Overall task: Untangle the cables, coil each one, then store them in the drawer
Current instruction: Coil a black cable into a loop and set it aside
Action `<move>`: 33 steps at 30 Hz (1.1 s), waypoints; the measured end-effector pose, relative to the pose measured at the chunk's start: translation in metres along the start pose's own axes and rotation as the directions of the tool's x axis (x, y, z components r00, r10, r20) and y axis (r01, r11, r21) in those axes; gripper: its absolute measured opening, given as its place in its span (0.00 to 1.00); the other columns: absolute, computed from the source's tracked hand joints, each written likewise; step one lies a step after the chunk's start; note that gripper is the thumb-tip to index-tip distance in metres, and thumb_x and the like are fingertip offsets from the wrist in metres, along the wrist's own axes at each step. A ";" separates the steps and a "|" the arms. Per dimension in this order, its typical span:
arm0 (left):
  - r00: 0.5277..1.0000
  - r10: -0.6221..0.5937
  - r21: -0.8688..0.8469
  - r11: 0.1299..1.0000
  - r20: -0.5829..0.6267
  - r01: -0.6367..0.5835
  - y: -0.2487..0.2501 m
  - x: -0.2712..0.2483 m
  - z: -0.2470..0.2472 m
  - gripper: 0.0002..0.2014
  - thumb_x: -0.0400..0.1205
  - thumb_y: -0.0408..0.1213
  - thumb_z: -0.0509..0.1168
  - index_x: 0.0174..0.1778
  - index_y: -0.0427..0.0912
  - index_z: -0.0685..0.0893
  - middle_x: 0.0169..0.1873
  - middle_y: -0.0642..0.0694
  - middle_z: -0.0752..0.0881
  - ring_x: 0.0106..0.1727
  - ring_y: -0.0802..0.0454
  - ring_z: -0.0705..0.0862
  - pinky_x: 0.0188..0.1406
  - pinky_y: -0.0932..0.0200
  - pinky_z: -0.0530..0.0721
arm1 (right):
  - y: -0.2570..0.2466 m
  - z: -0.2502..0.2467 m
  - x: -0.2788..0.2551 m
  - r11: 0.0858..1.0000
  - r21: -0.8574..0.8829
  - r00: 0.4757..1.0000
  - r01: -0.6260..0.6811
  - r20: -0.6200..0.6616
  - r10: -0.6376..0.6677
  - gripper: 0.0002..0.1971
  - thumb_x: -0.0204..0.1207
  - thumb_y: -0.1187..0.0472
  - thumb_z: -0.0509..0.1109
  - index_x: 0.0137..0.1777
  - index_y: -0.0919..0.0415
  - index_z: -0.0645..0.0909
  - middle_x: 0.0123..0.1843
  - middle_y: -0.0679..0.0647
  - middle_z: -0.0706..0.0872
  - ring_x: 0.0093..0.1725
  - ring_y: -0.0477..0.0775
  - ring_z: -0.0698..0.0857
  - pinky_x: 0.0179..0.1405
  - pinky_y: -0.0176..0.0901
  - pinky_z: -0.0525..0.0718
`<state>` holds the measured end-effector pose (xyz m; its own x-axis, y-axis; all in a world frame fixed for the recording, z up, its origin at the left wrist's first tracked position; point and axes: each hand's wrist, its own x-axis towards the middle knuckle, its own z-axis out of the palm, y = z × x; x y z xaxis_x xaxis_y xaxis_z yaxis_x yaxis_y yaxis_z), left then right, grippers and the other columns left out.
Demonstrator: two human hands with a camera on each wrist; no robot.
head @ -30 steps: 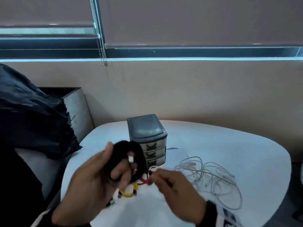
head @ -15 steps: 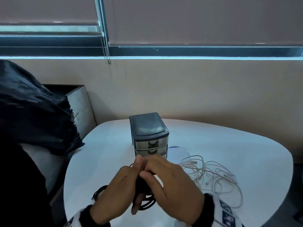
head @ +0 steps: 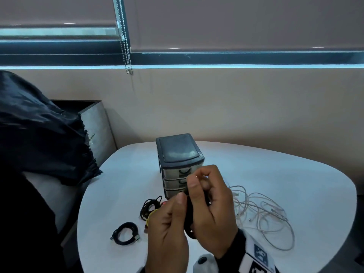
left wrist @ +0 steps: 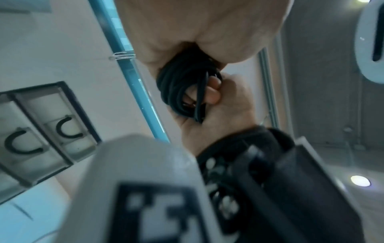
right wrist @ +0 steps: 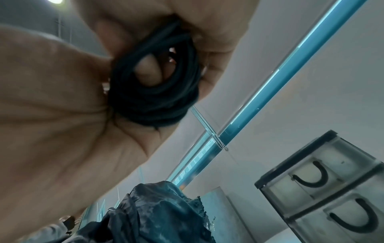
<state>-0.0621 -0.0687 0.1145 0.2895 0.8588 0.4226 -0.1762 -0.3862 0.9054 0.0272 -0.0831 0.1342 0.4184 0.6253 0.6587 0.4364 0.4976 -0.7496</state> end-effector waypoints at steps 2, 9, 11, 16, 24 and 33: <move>0.994 0.092 0.030 0.996 -0.060 -0.090 -0.001 0.001 0.001 0.18 0.86 0.50 0.58 0.32 0.59 0.88 0.24 0.53 0.84 0.26 0.58 0.80 0.25 0.65 0.77 | -0.001 -0.003 0.004 0.999 -0.022 0.998 0.050 -0.024 -0.050 0.13 0.85 0.49 0.60 0.43 0.54 0.75 0.25 0.41 0.77 0.23 0.42 0.76 0.24 0.35 0.74; 0.956 -0.185 -0.042 0.979 0.228 0.199 -0.001 0.032 -0.028 0.17 0.80 0.54 0.71 0.33 0.45 0.92 0.27 0.37 0.82 0.31 0.49 0.80 0.37 0.51 0.79 | 0.004 -0.023 0.012 0.996 0.014 0.994 0.090 -0.057 -0.089 0.18 0.85 0.56 0.56 0.36 0.64 0.76 0.25 0.44 0.74 0.22 0.37 0.71 0.23 0.26 0.68; 0.911 -0.183 0.029 0.982 0.369 0.186 -0.003 0.036 -0.034 0.17 0.73 0.58 0.70 0.32 0.47 0.92 0.27 0.39 0.83 0.32 0.48 0.78 0.37 0.56 0.78 | 0.005 -0.025 0.009 0.993 0.024 0.992 0.114 -0.053 -0.112 0.19 0.87 0.52 0.55 0.39 0.61 0.77 0.25 0.46 0.74 0.22 0.39 0.72 0.21 0.29 0.69; 0.876 -0.166 0.043 0.985 0.452 0.165 -0.006 0.040 -0.040 0.12 0.73 0.54 0.70 0.29 0.54 0.91 0.26 0.51 0.79 0.32 0.55 0.74 0.36 0.64 0.73 | 0.010 -0.024 0.007 0.996 0.083 0.974 0.012 -0.225 0.007 0.24 0.85 0.38 0.55 0.39 0.55 0.78 0.23 0.45 0.70 0.21 0.49 0.70 0.21 0.38 0.67; 0.771 -0.219 -0.021 0.957 0.598 0.288 -0.010 0.043 -0.042 0.23 0.79 0.49 0.70 0.42 0.27 0.89 0.36 0.27 0.83 0.38 0.45 0.78 0.43 0.53 0.75 | 0.014 -0.020 0.006 0.991 0.094 0.995 -0.094 0.054 0.089 0.20 0.82 0.43 0.55 0.41 0.56 0.80 0.26 0.41 0.73 0.26 0.44 0.72 0.26 0.40 0.70; 0.893 -0.290 -0.173 0.915 0.344 0.363 -0.007 0.018 -0.007 0.19 0.66 0.56 0.78 0.37 0.41 0.92 0.30 0.43 0.85 0.34 0.47 0.80 0.39 0.52 0.80 | 0.007 -0.015 0.014 0.944 0.129 0.949 -0.302 0.136 0.285 0.16 0.85 0.40 0.55 0.51 0.51 0.76 0.34 0.40 0.83 0.33 0.40 0.80 0.36 0.39 0.79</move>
<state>-0.0623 -0.0482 0.1153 0.6334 0.7630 0.1289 -0.2191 0.0170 0.9756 0.0483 -0.0799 0.1396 0.4129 0.8171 0.4024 0.1827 0.3586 -0.9155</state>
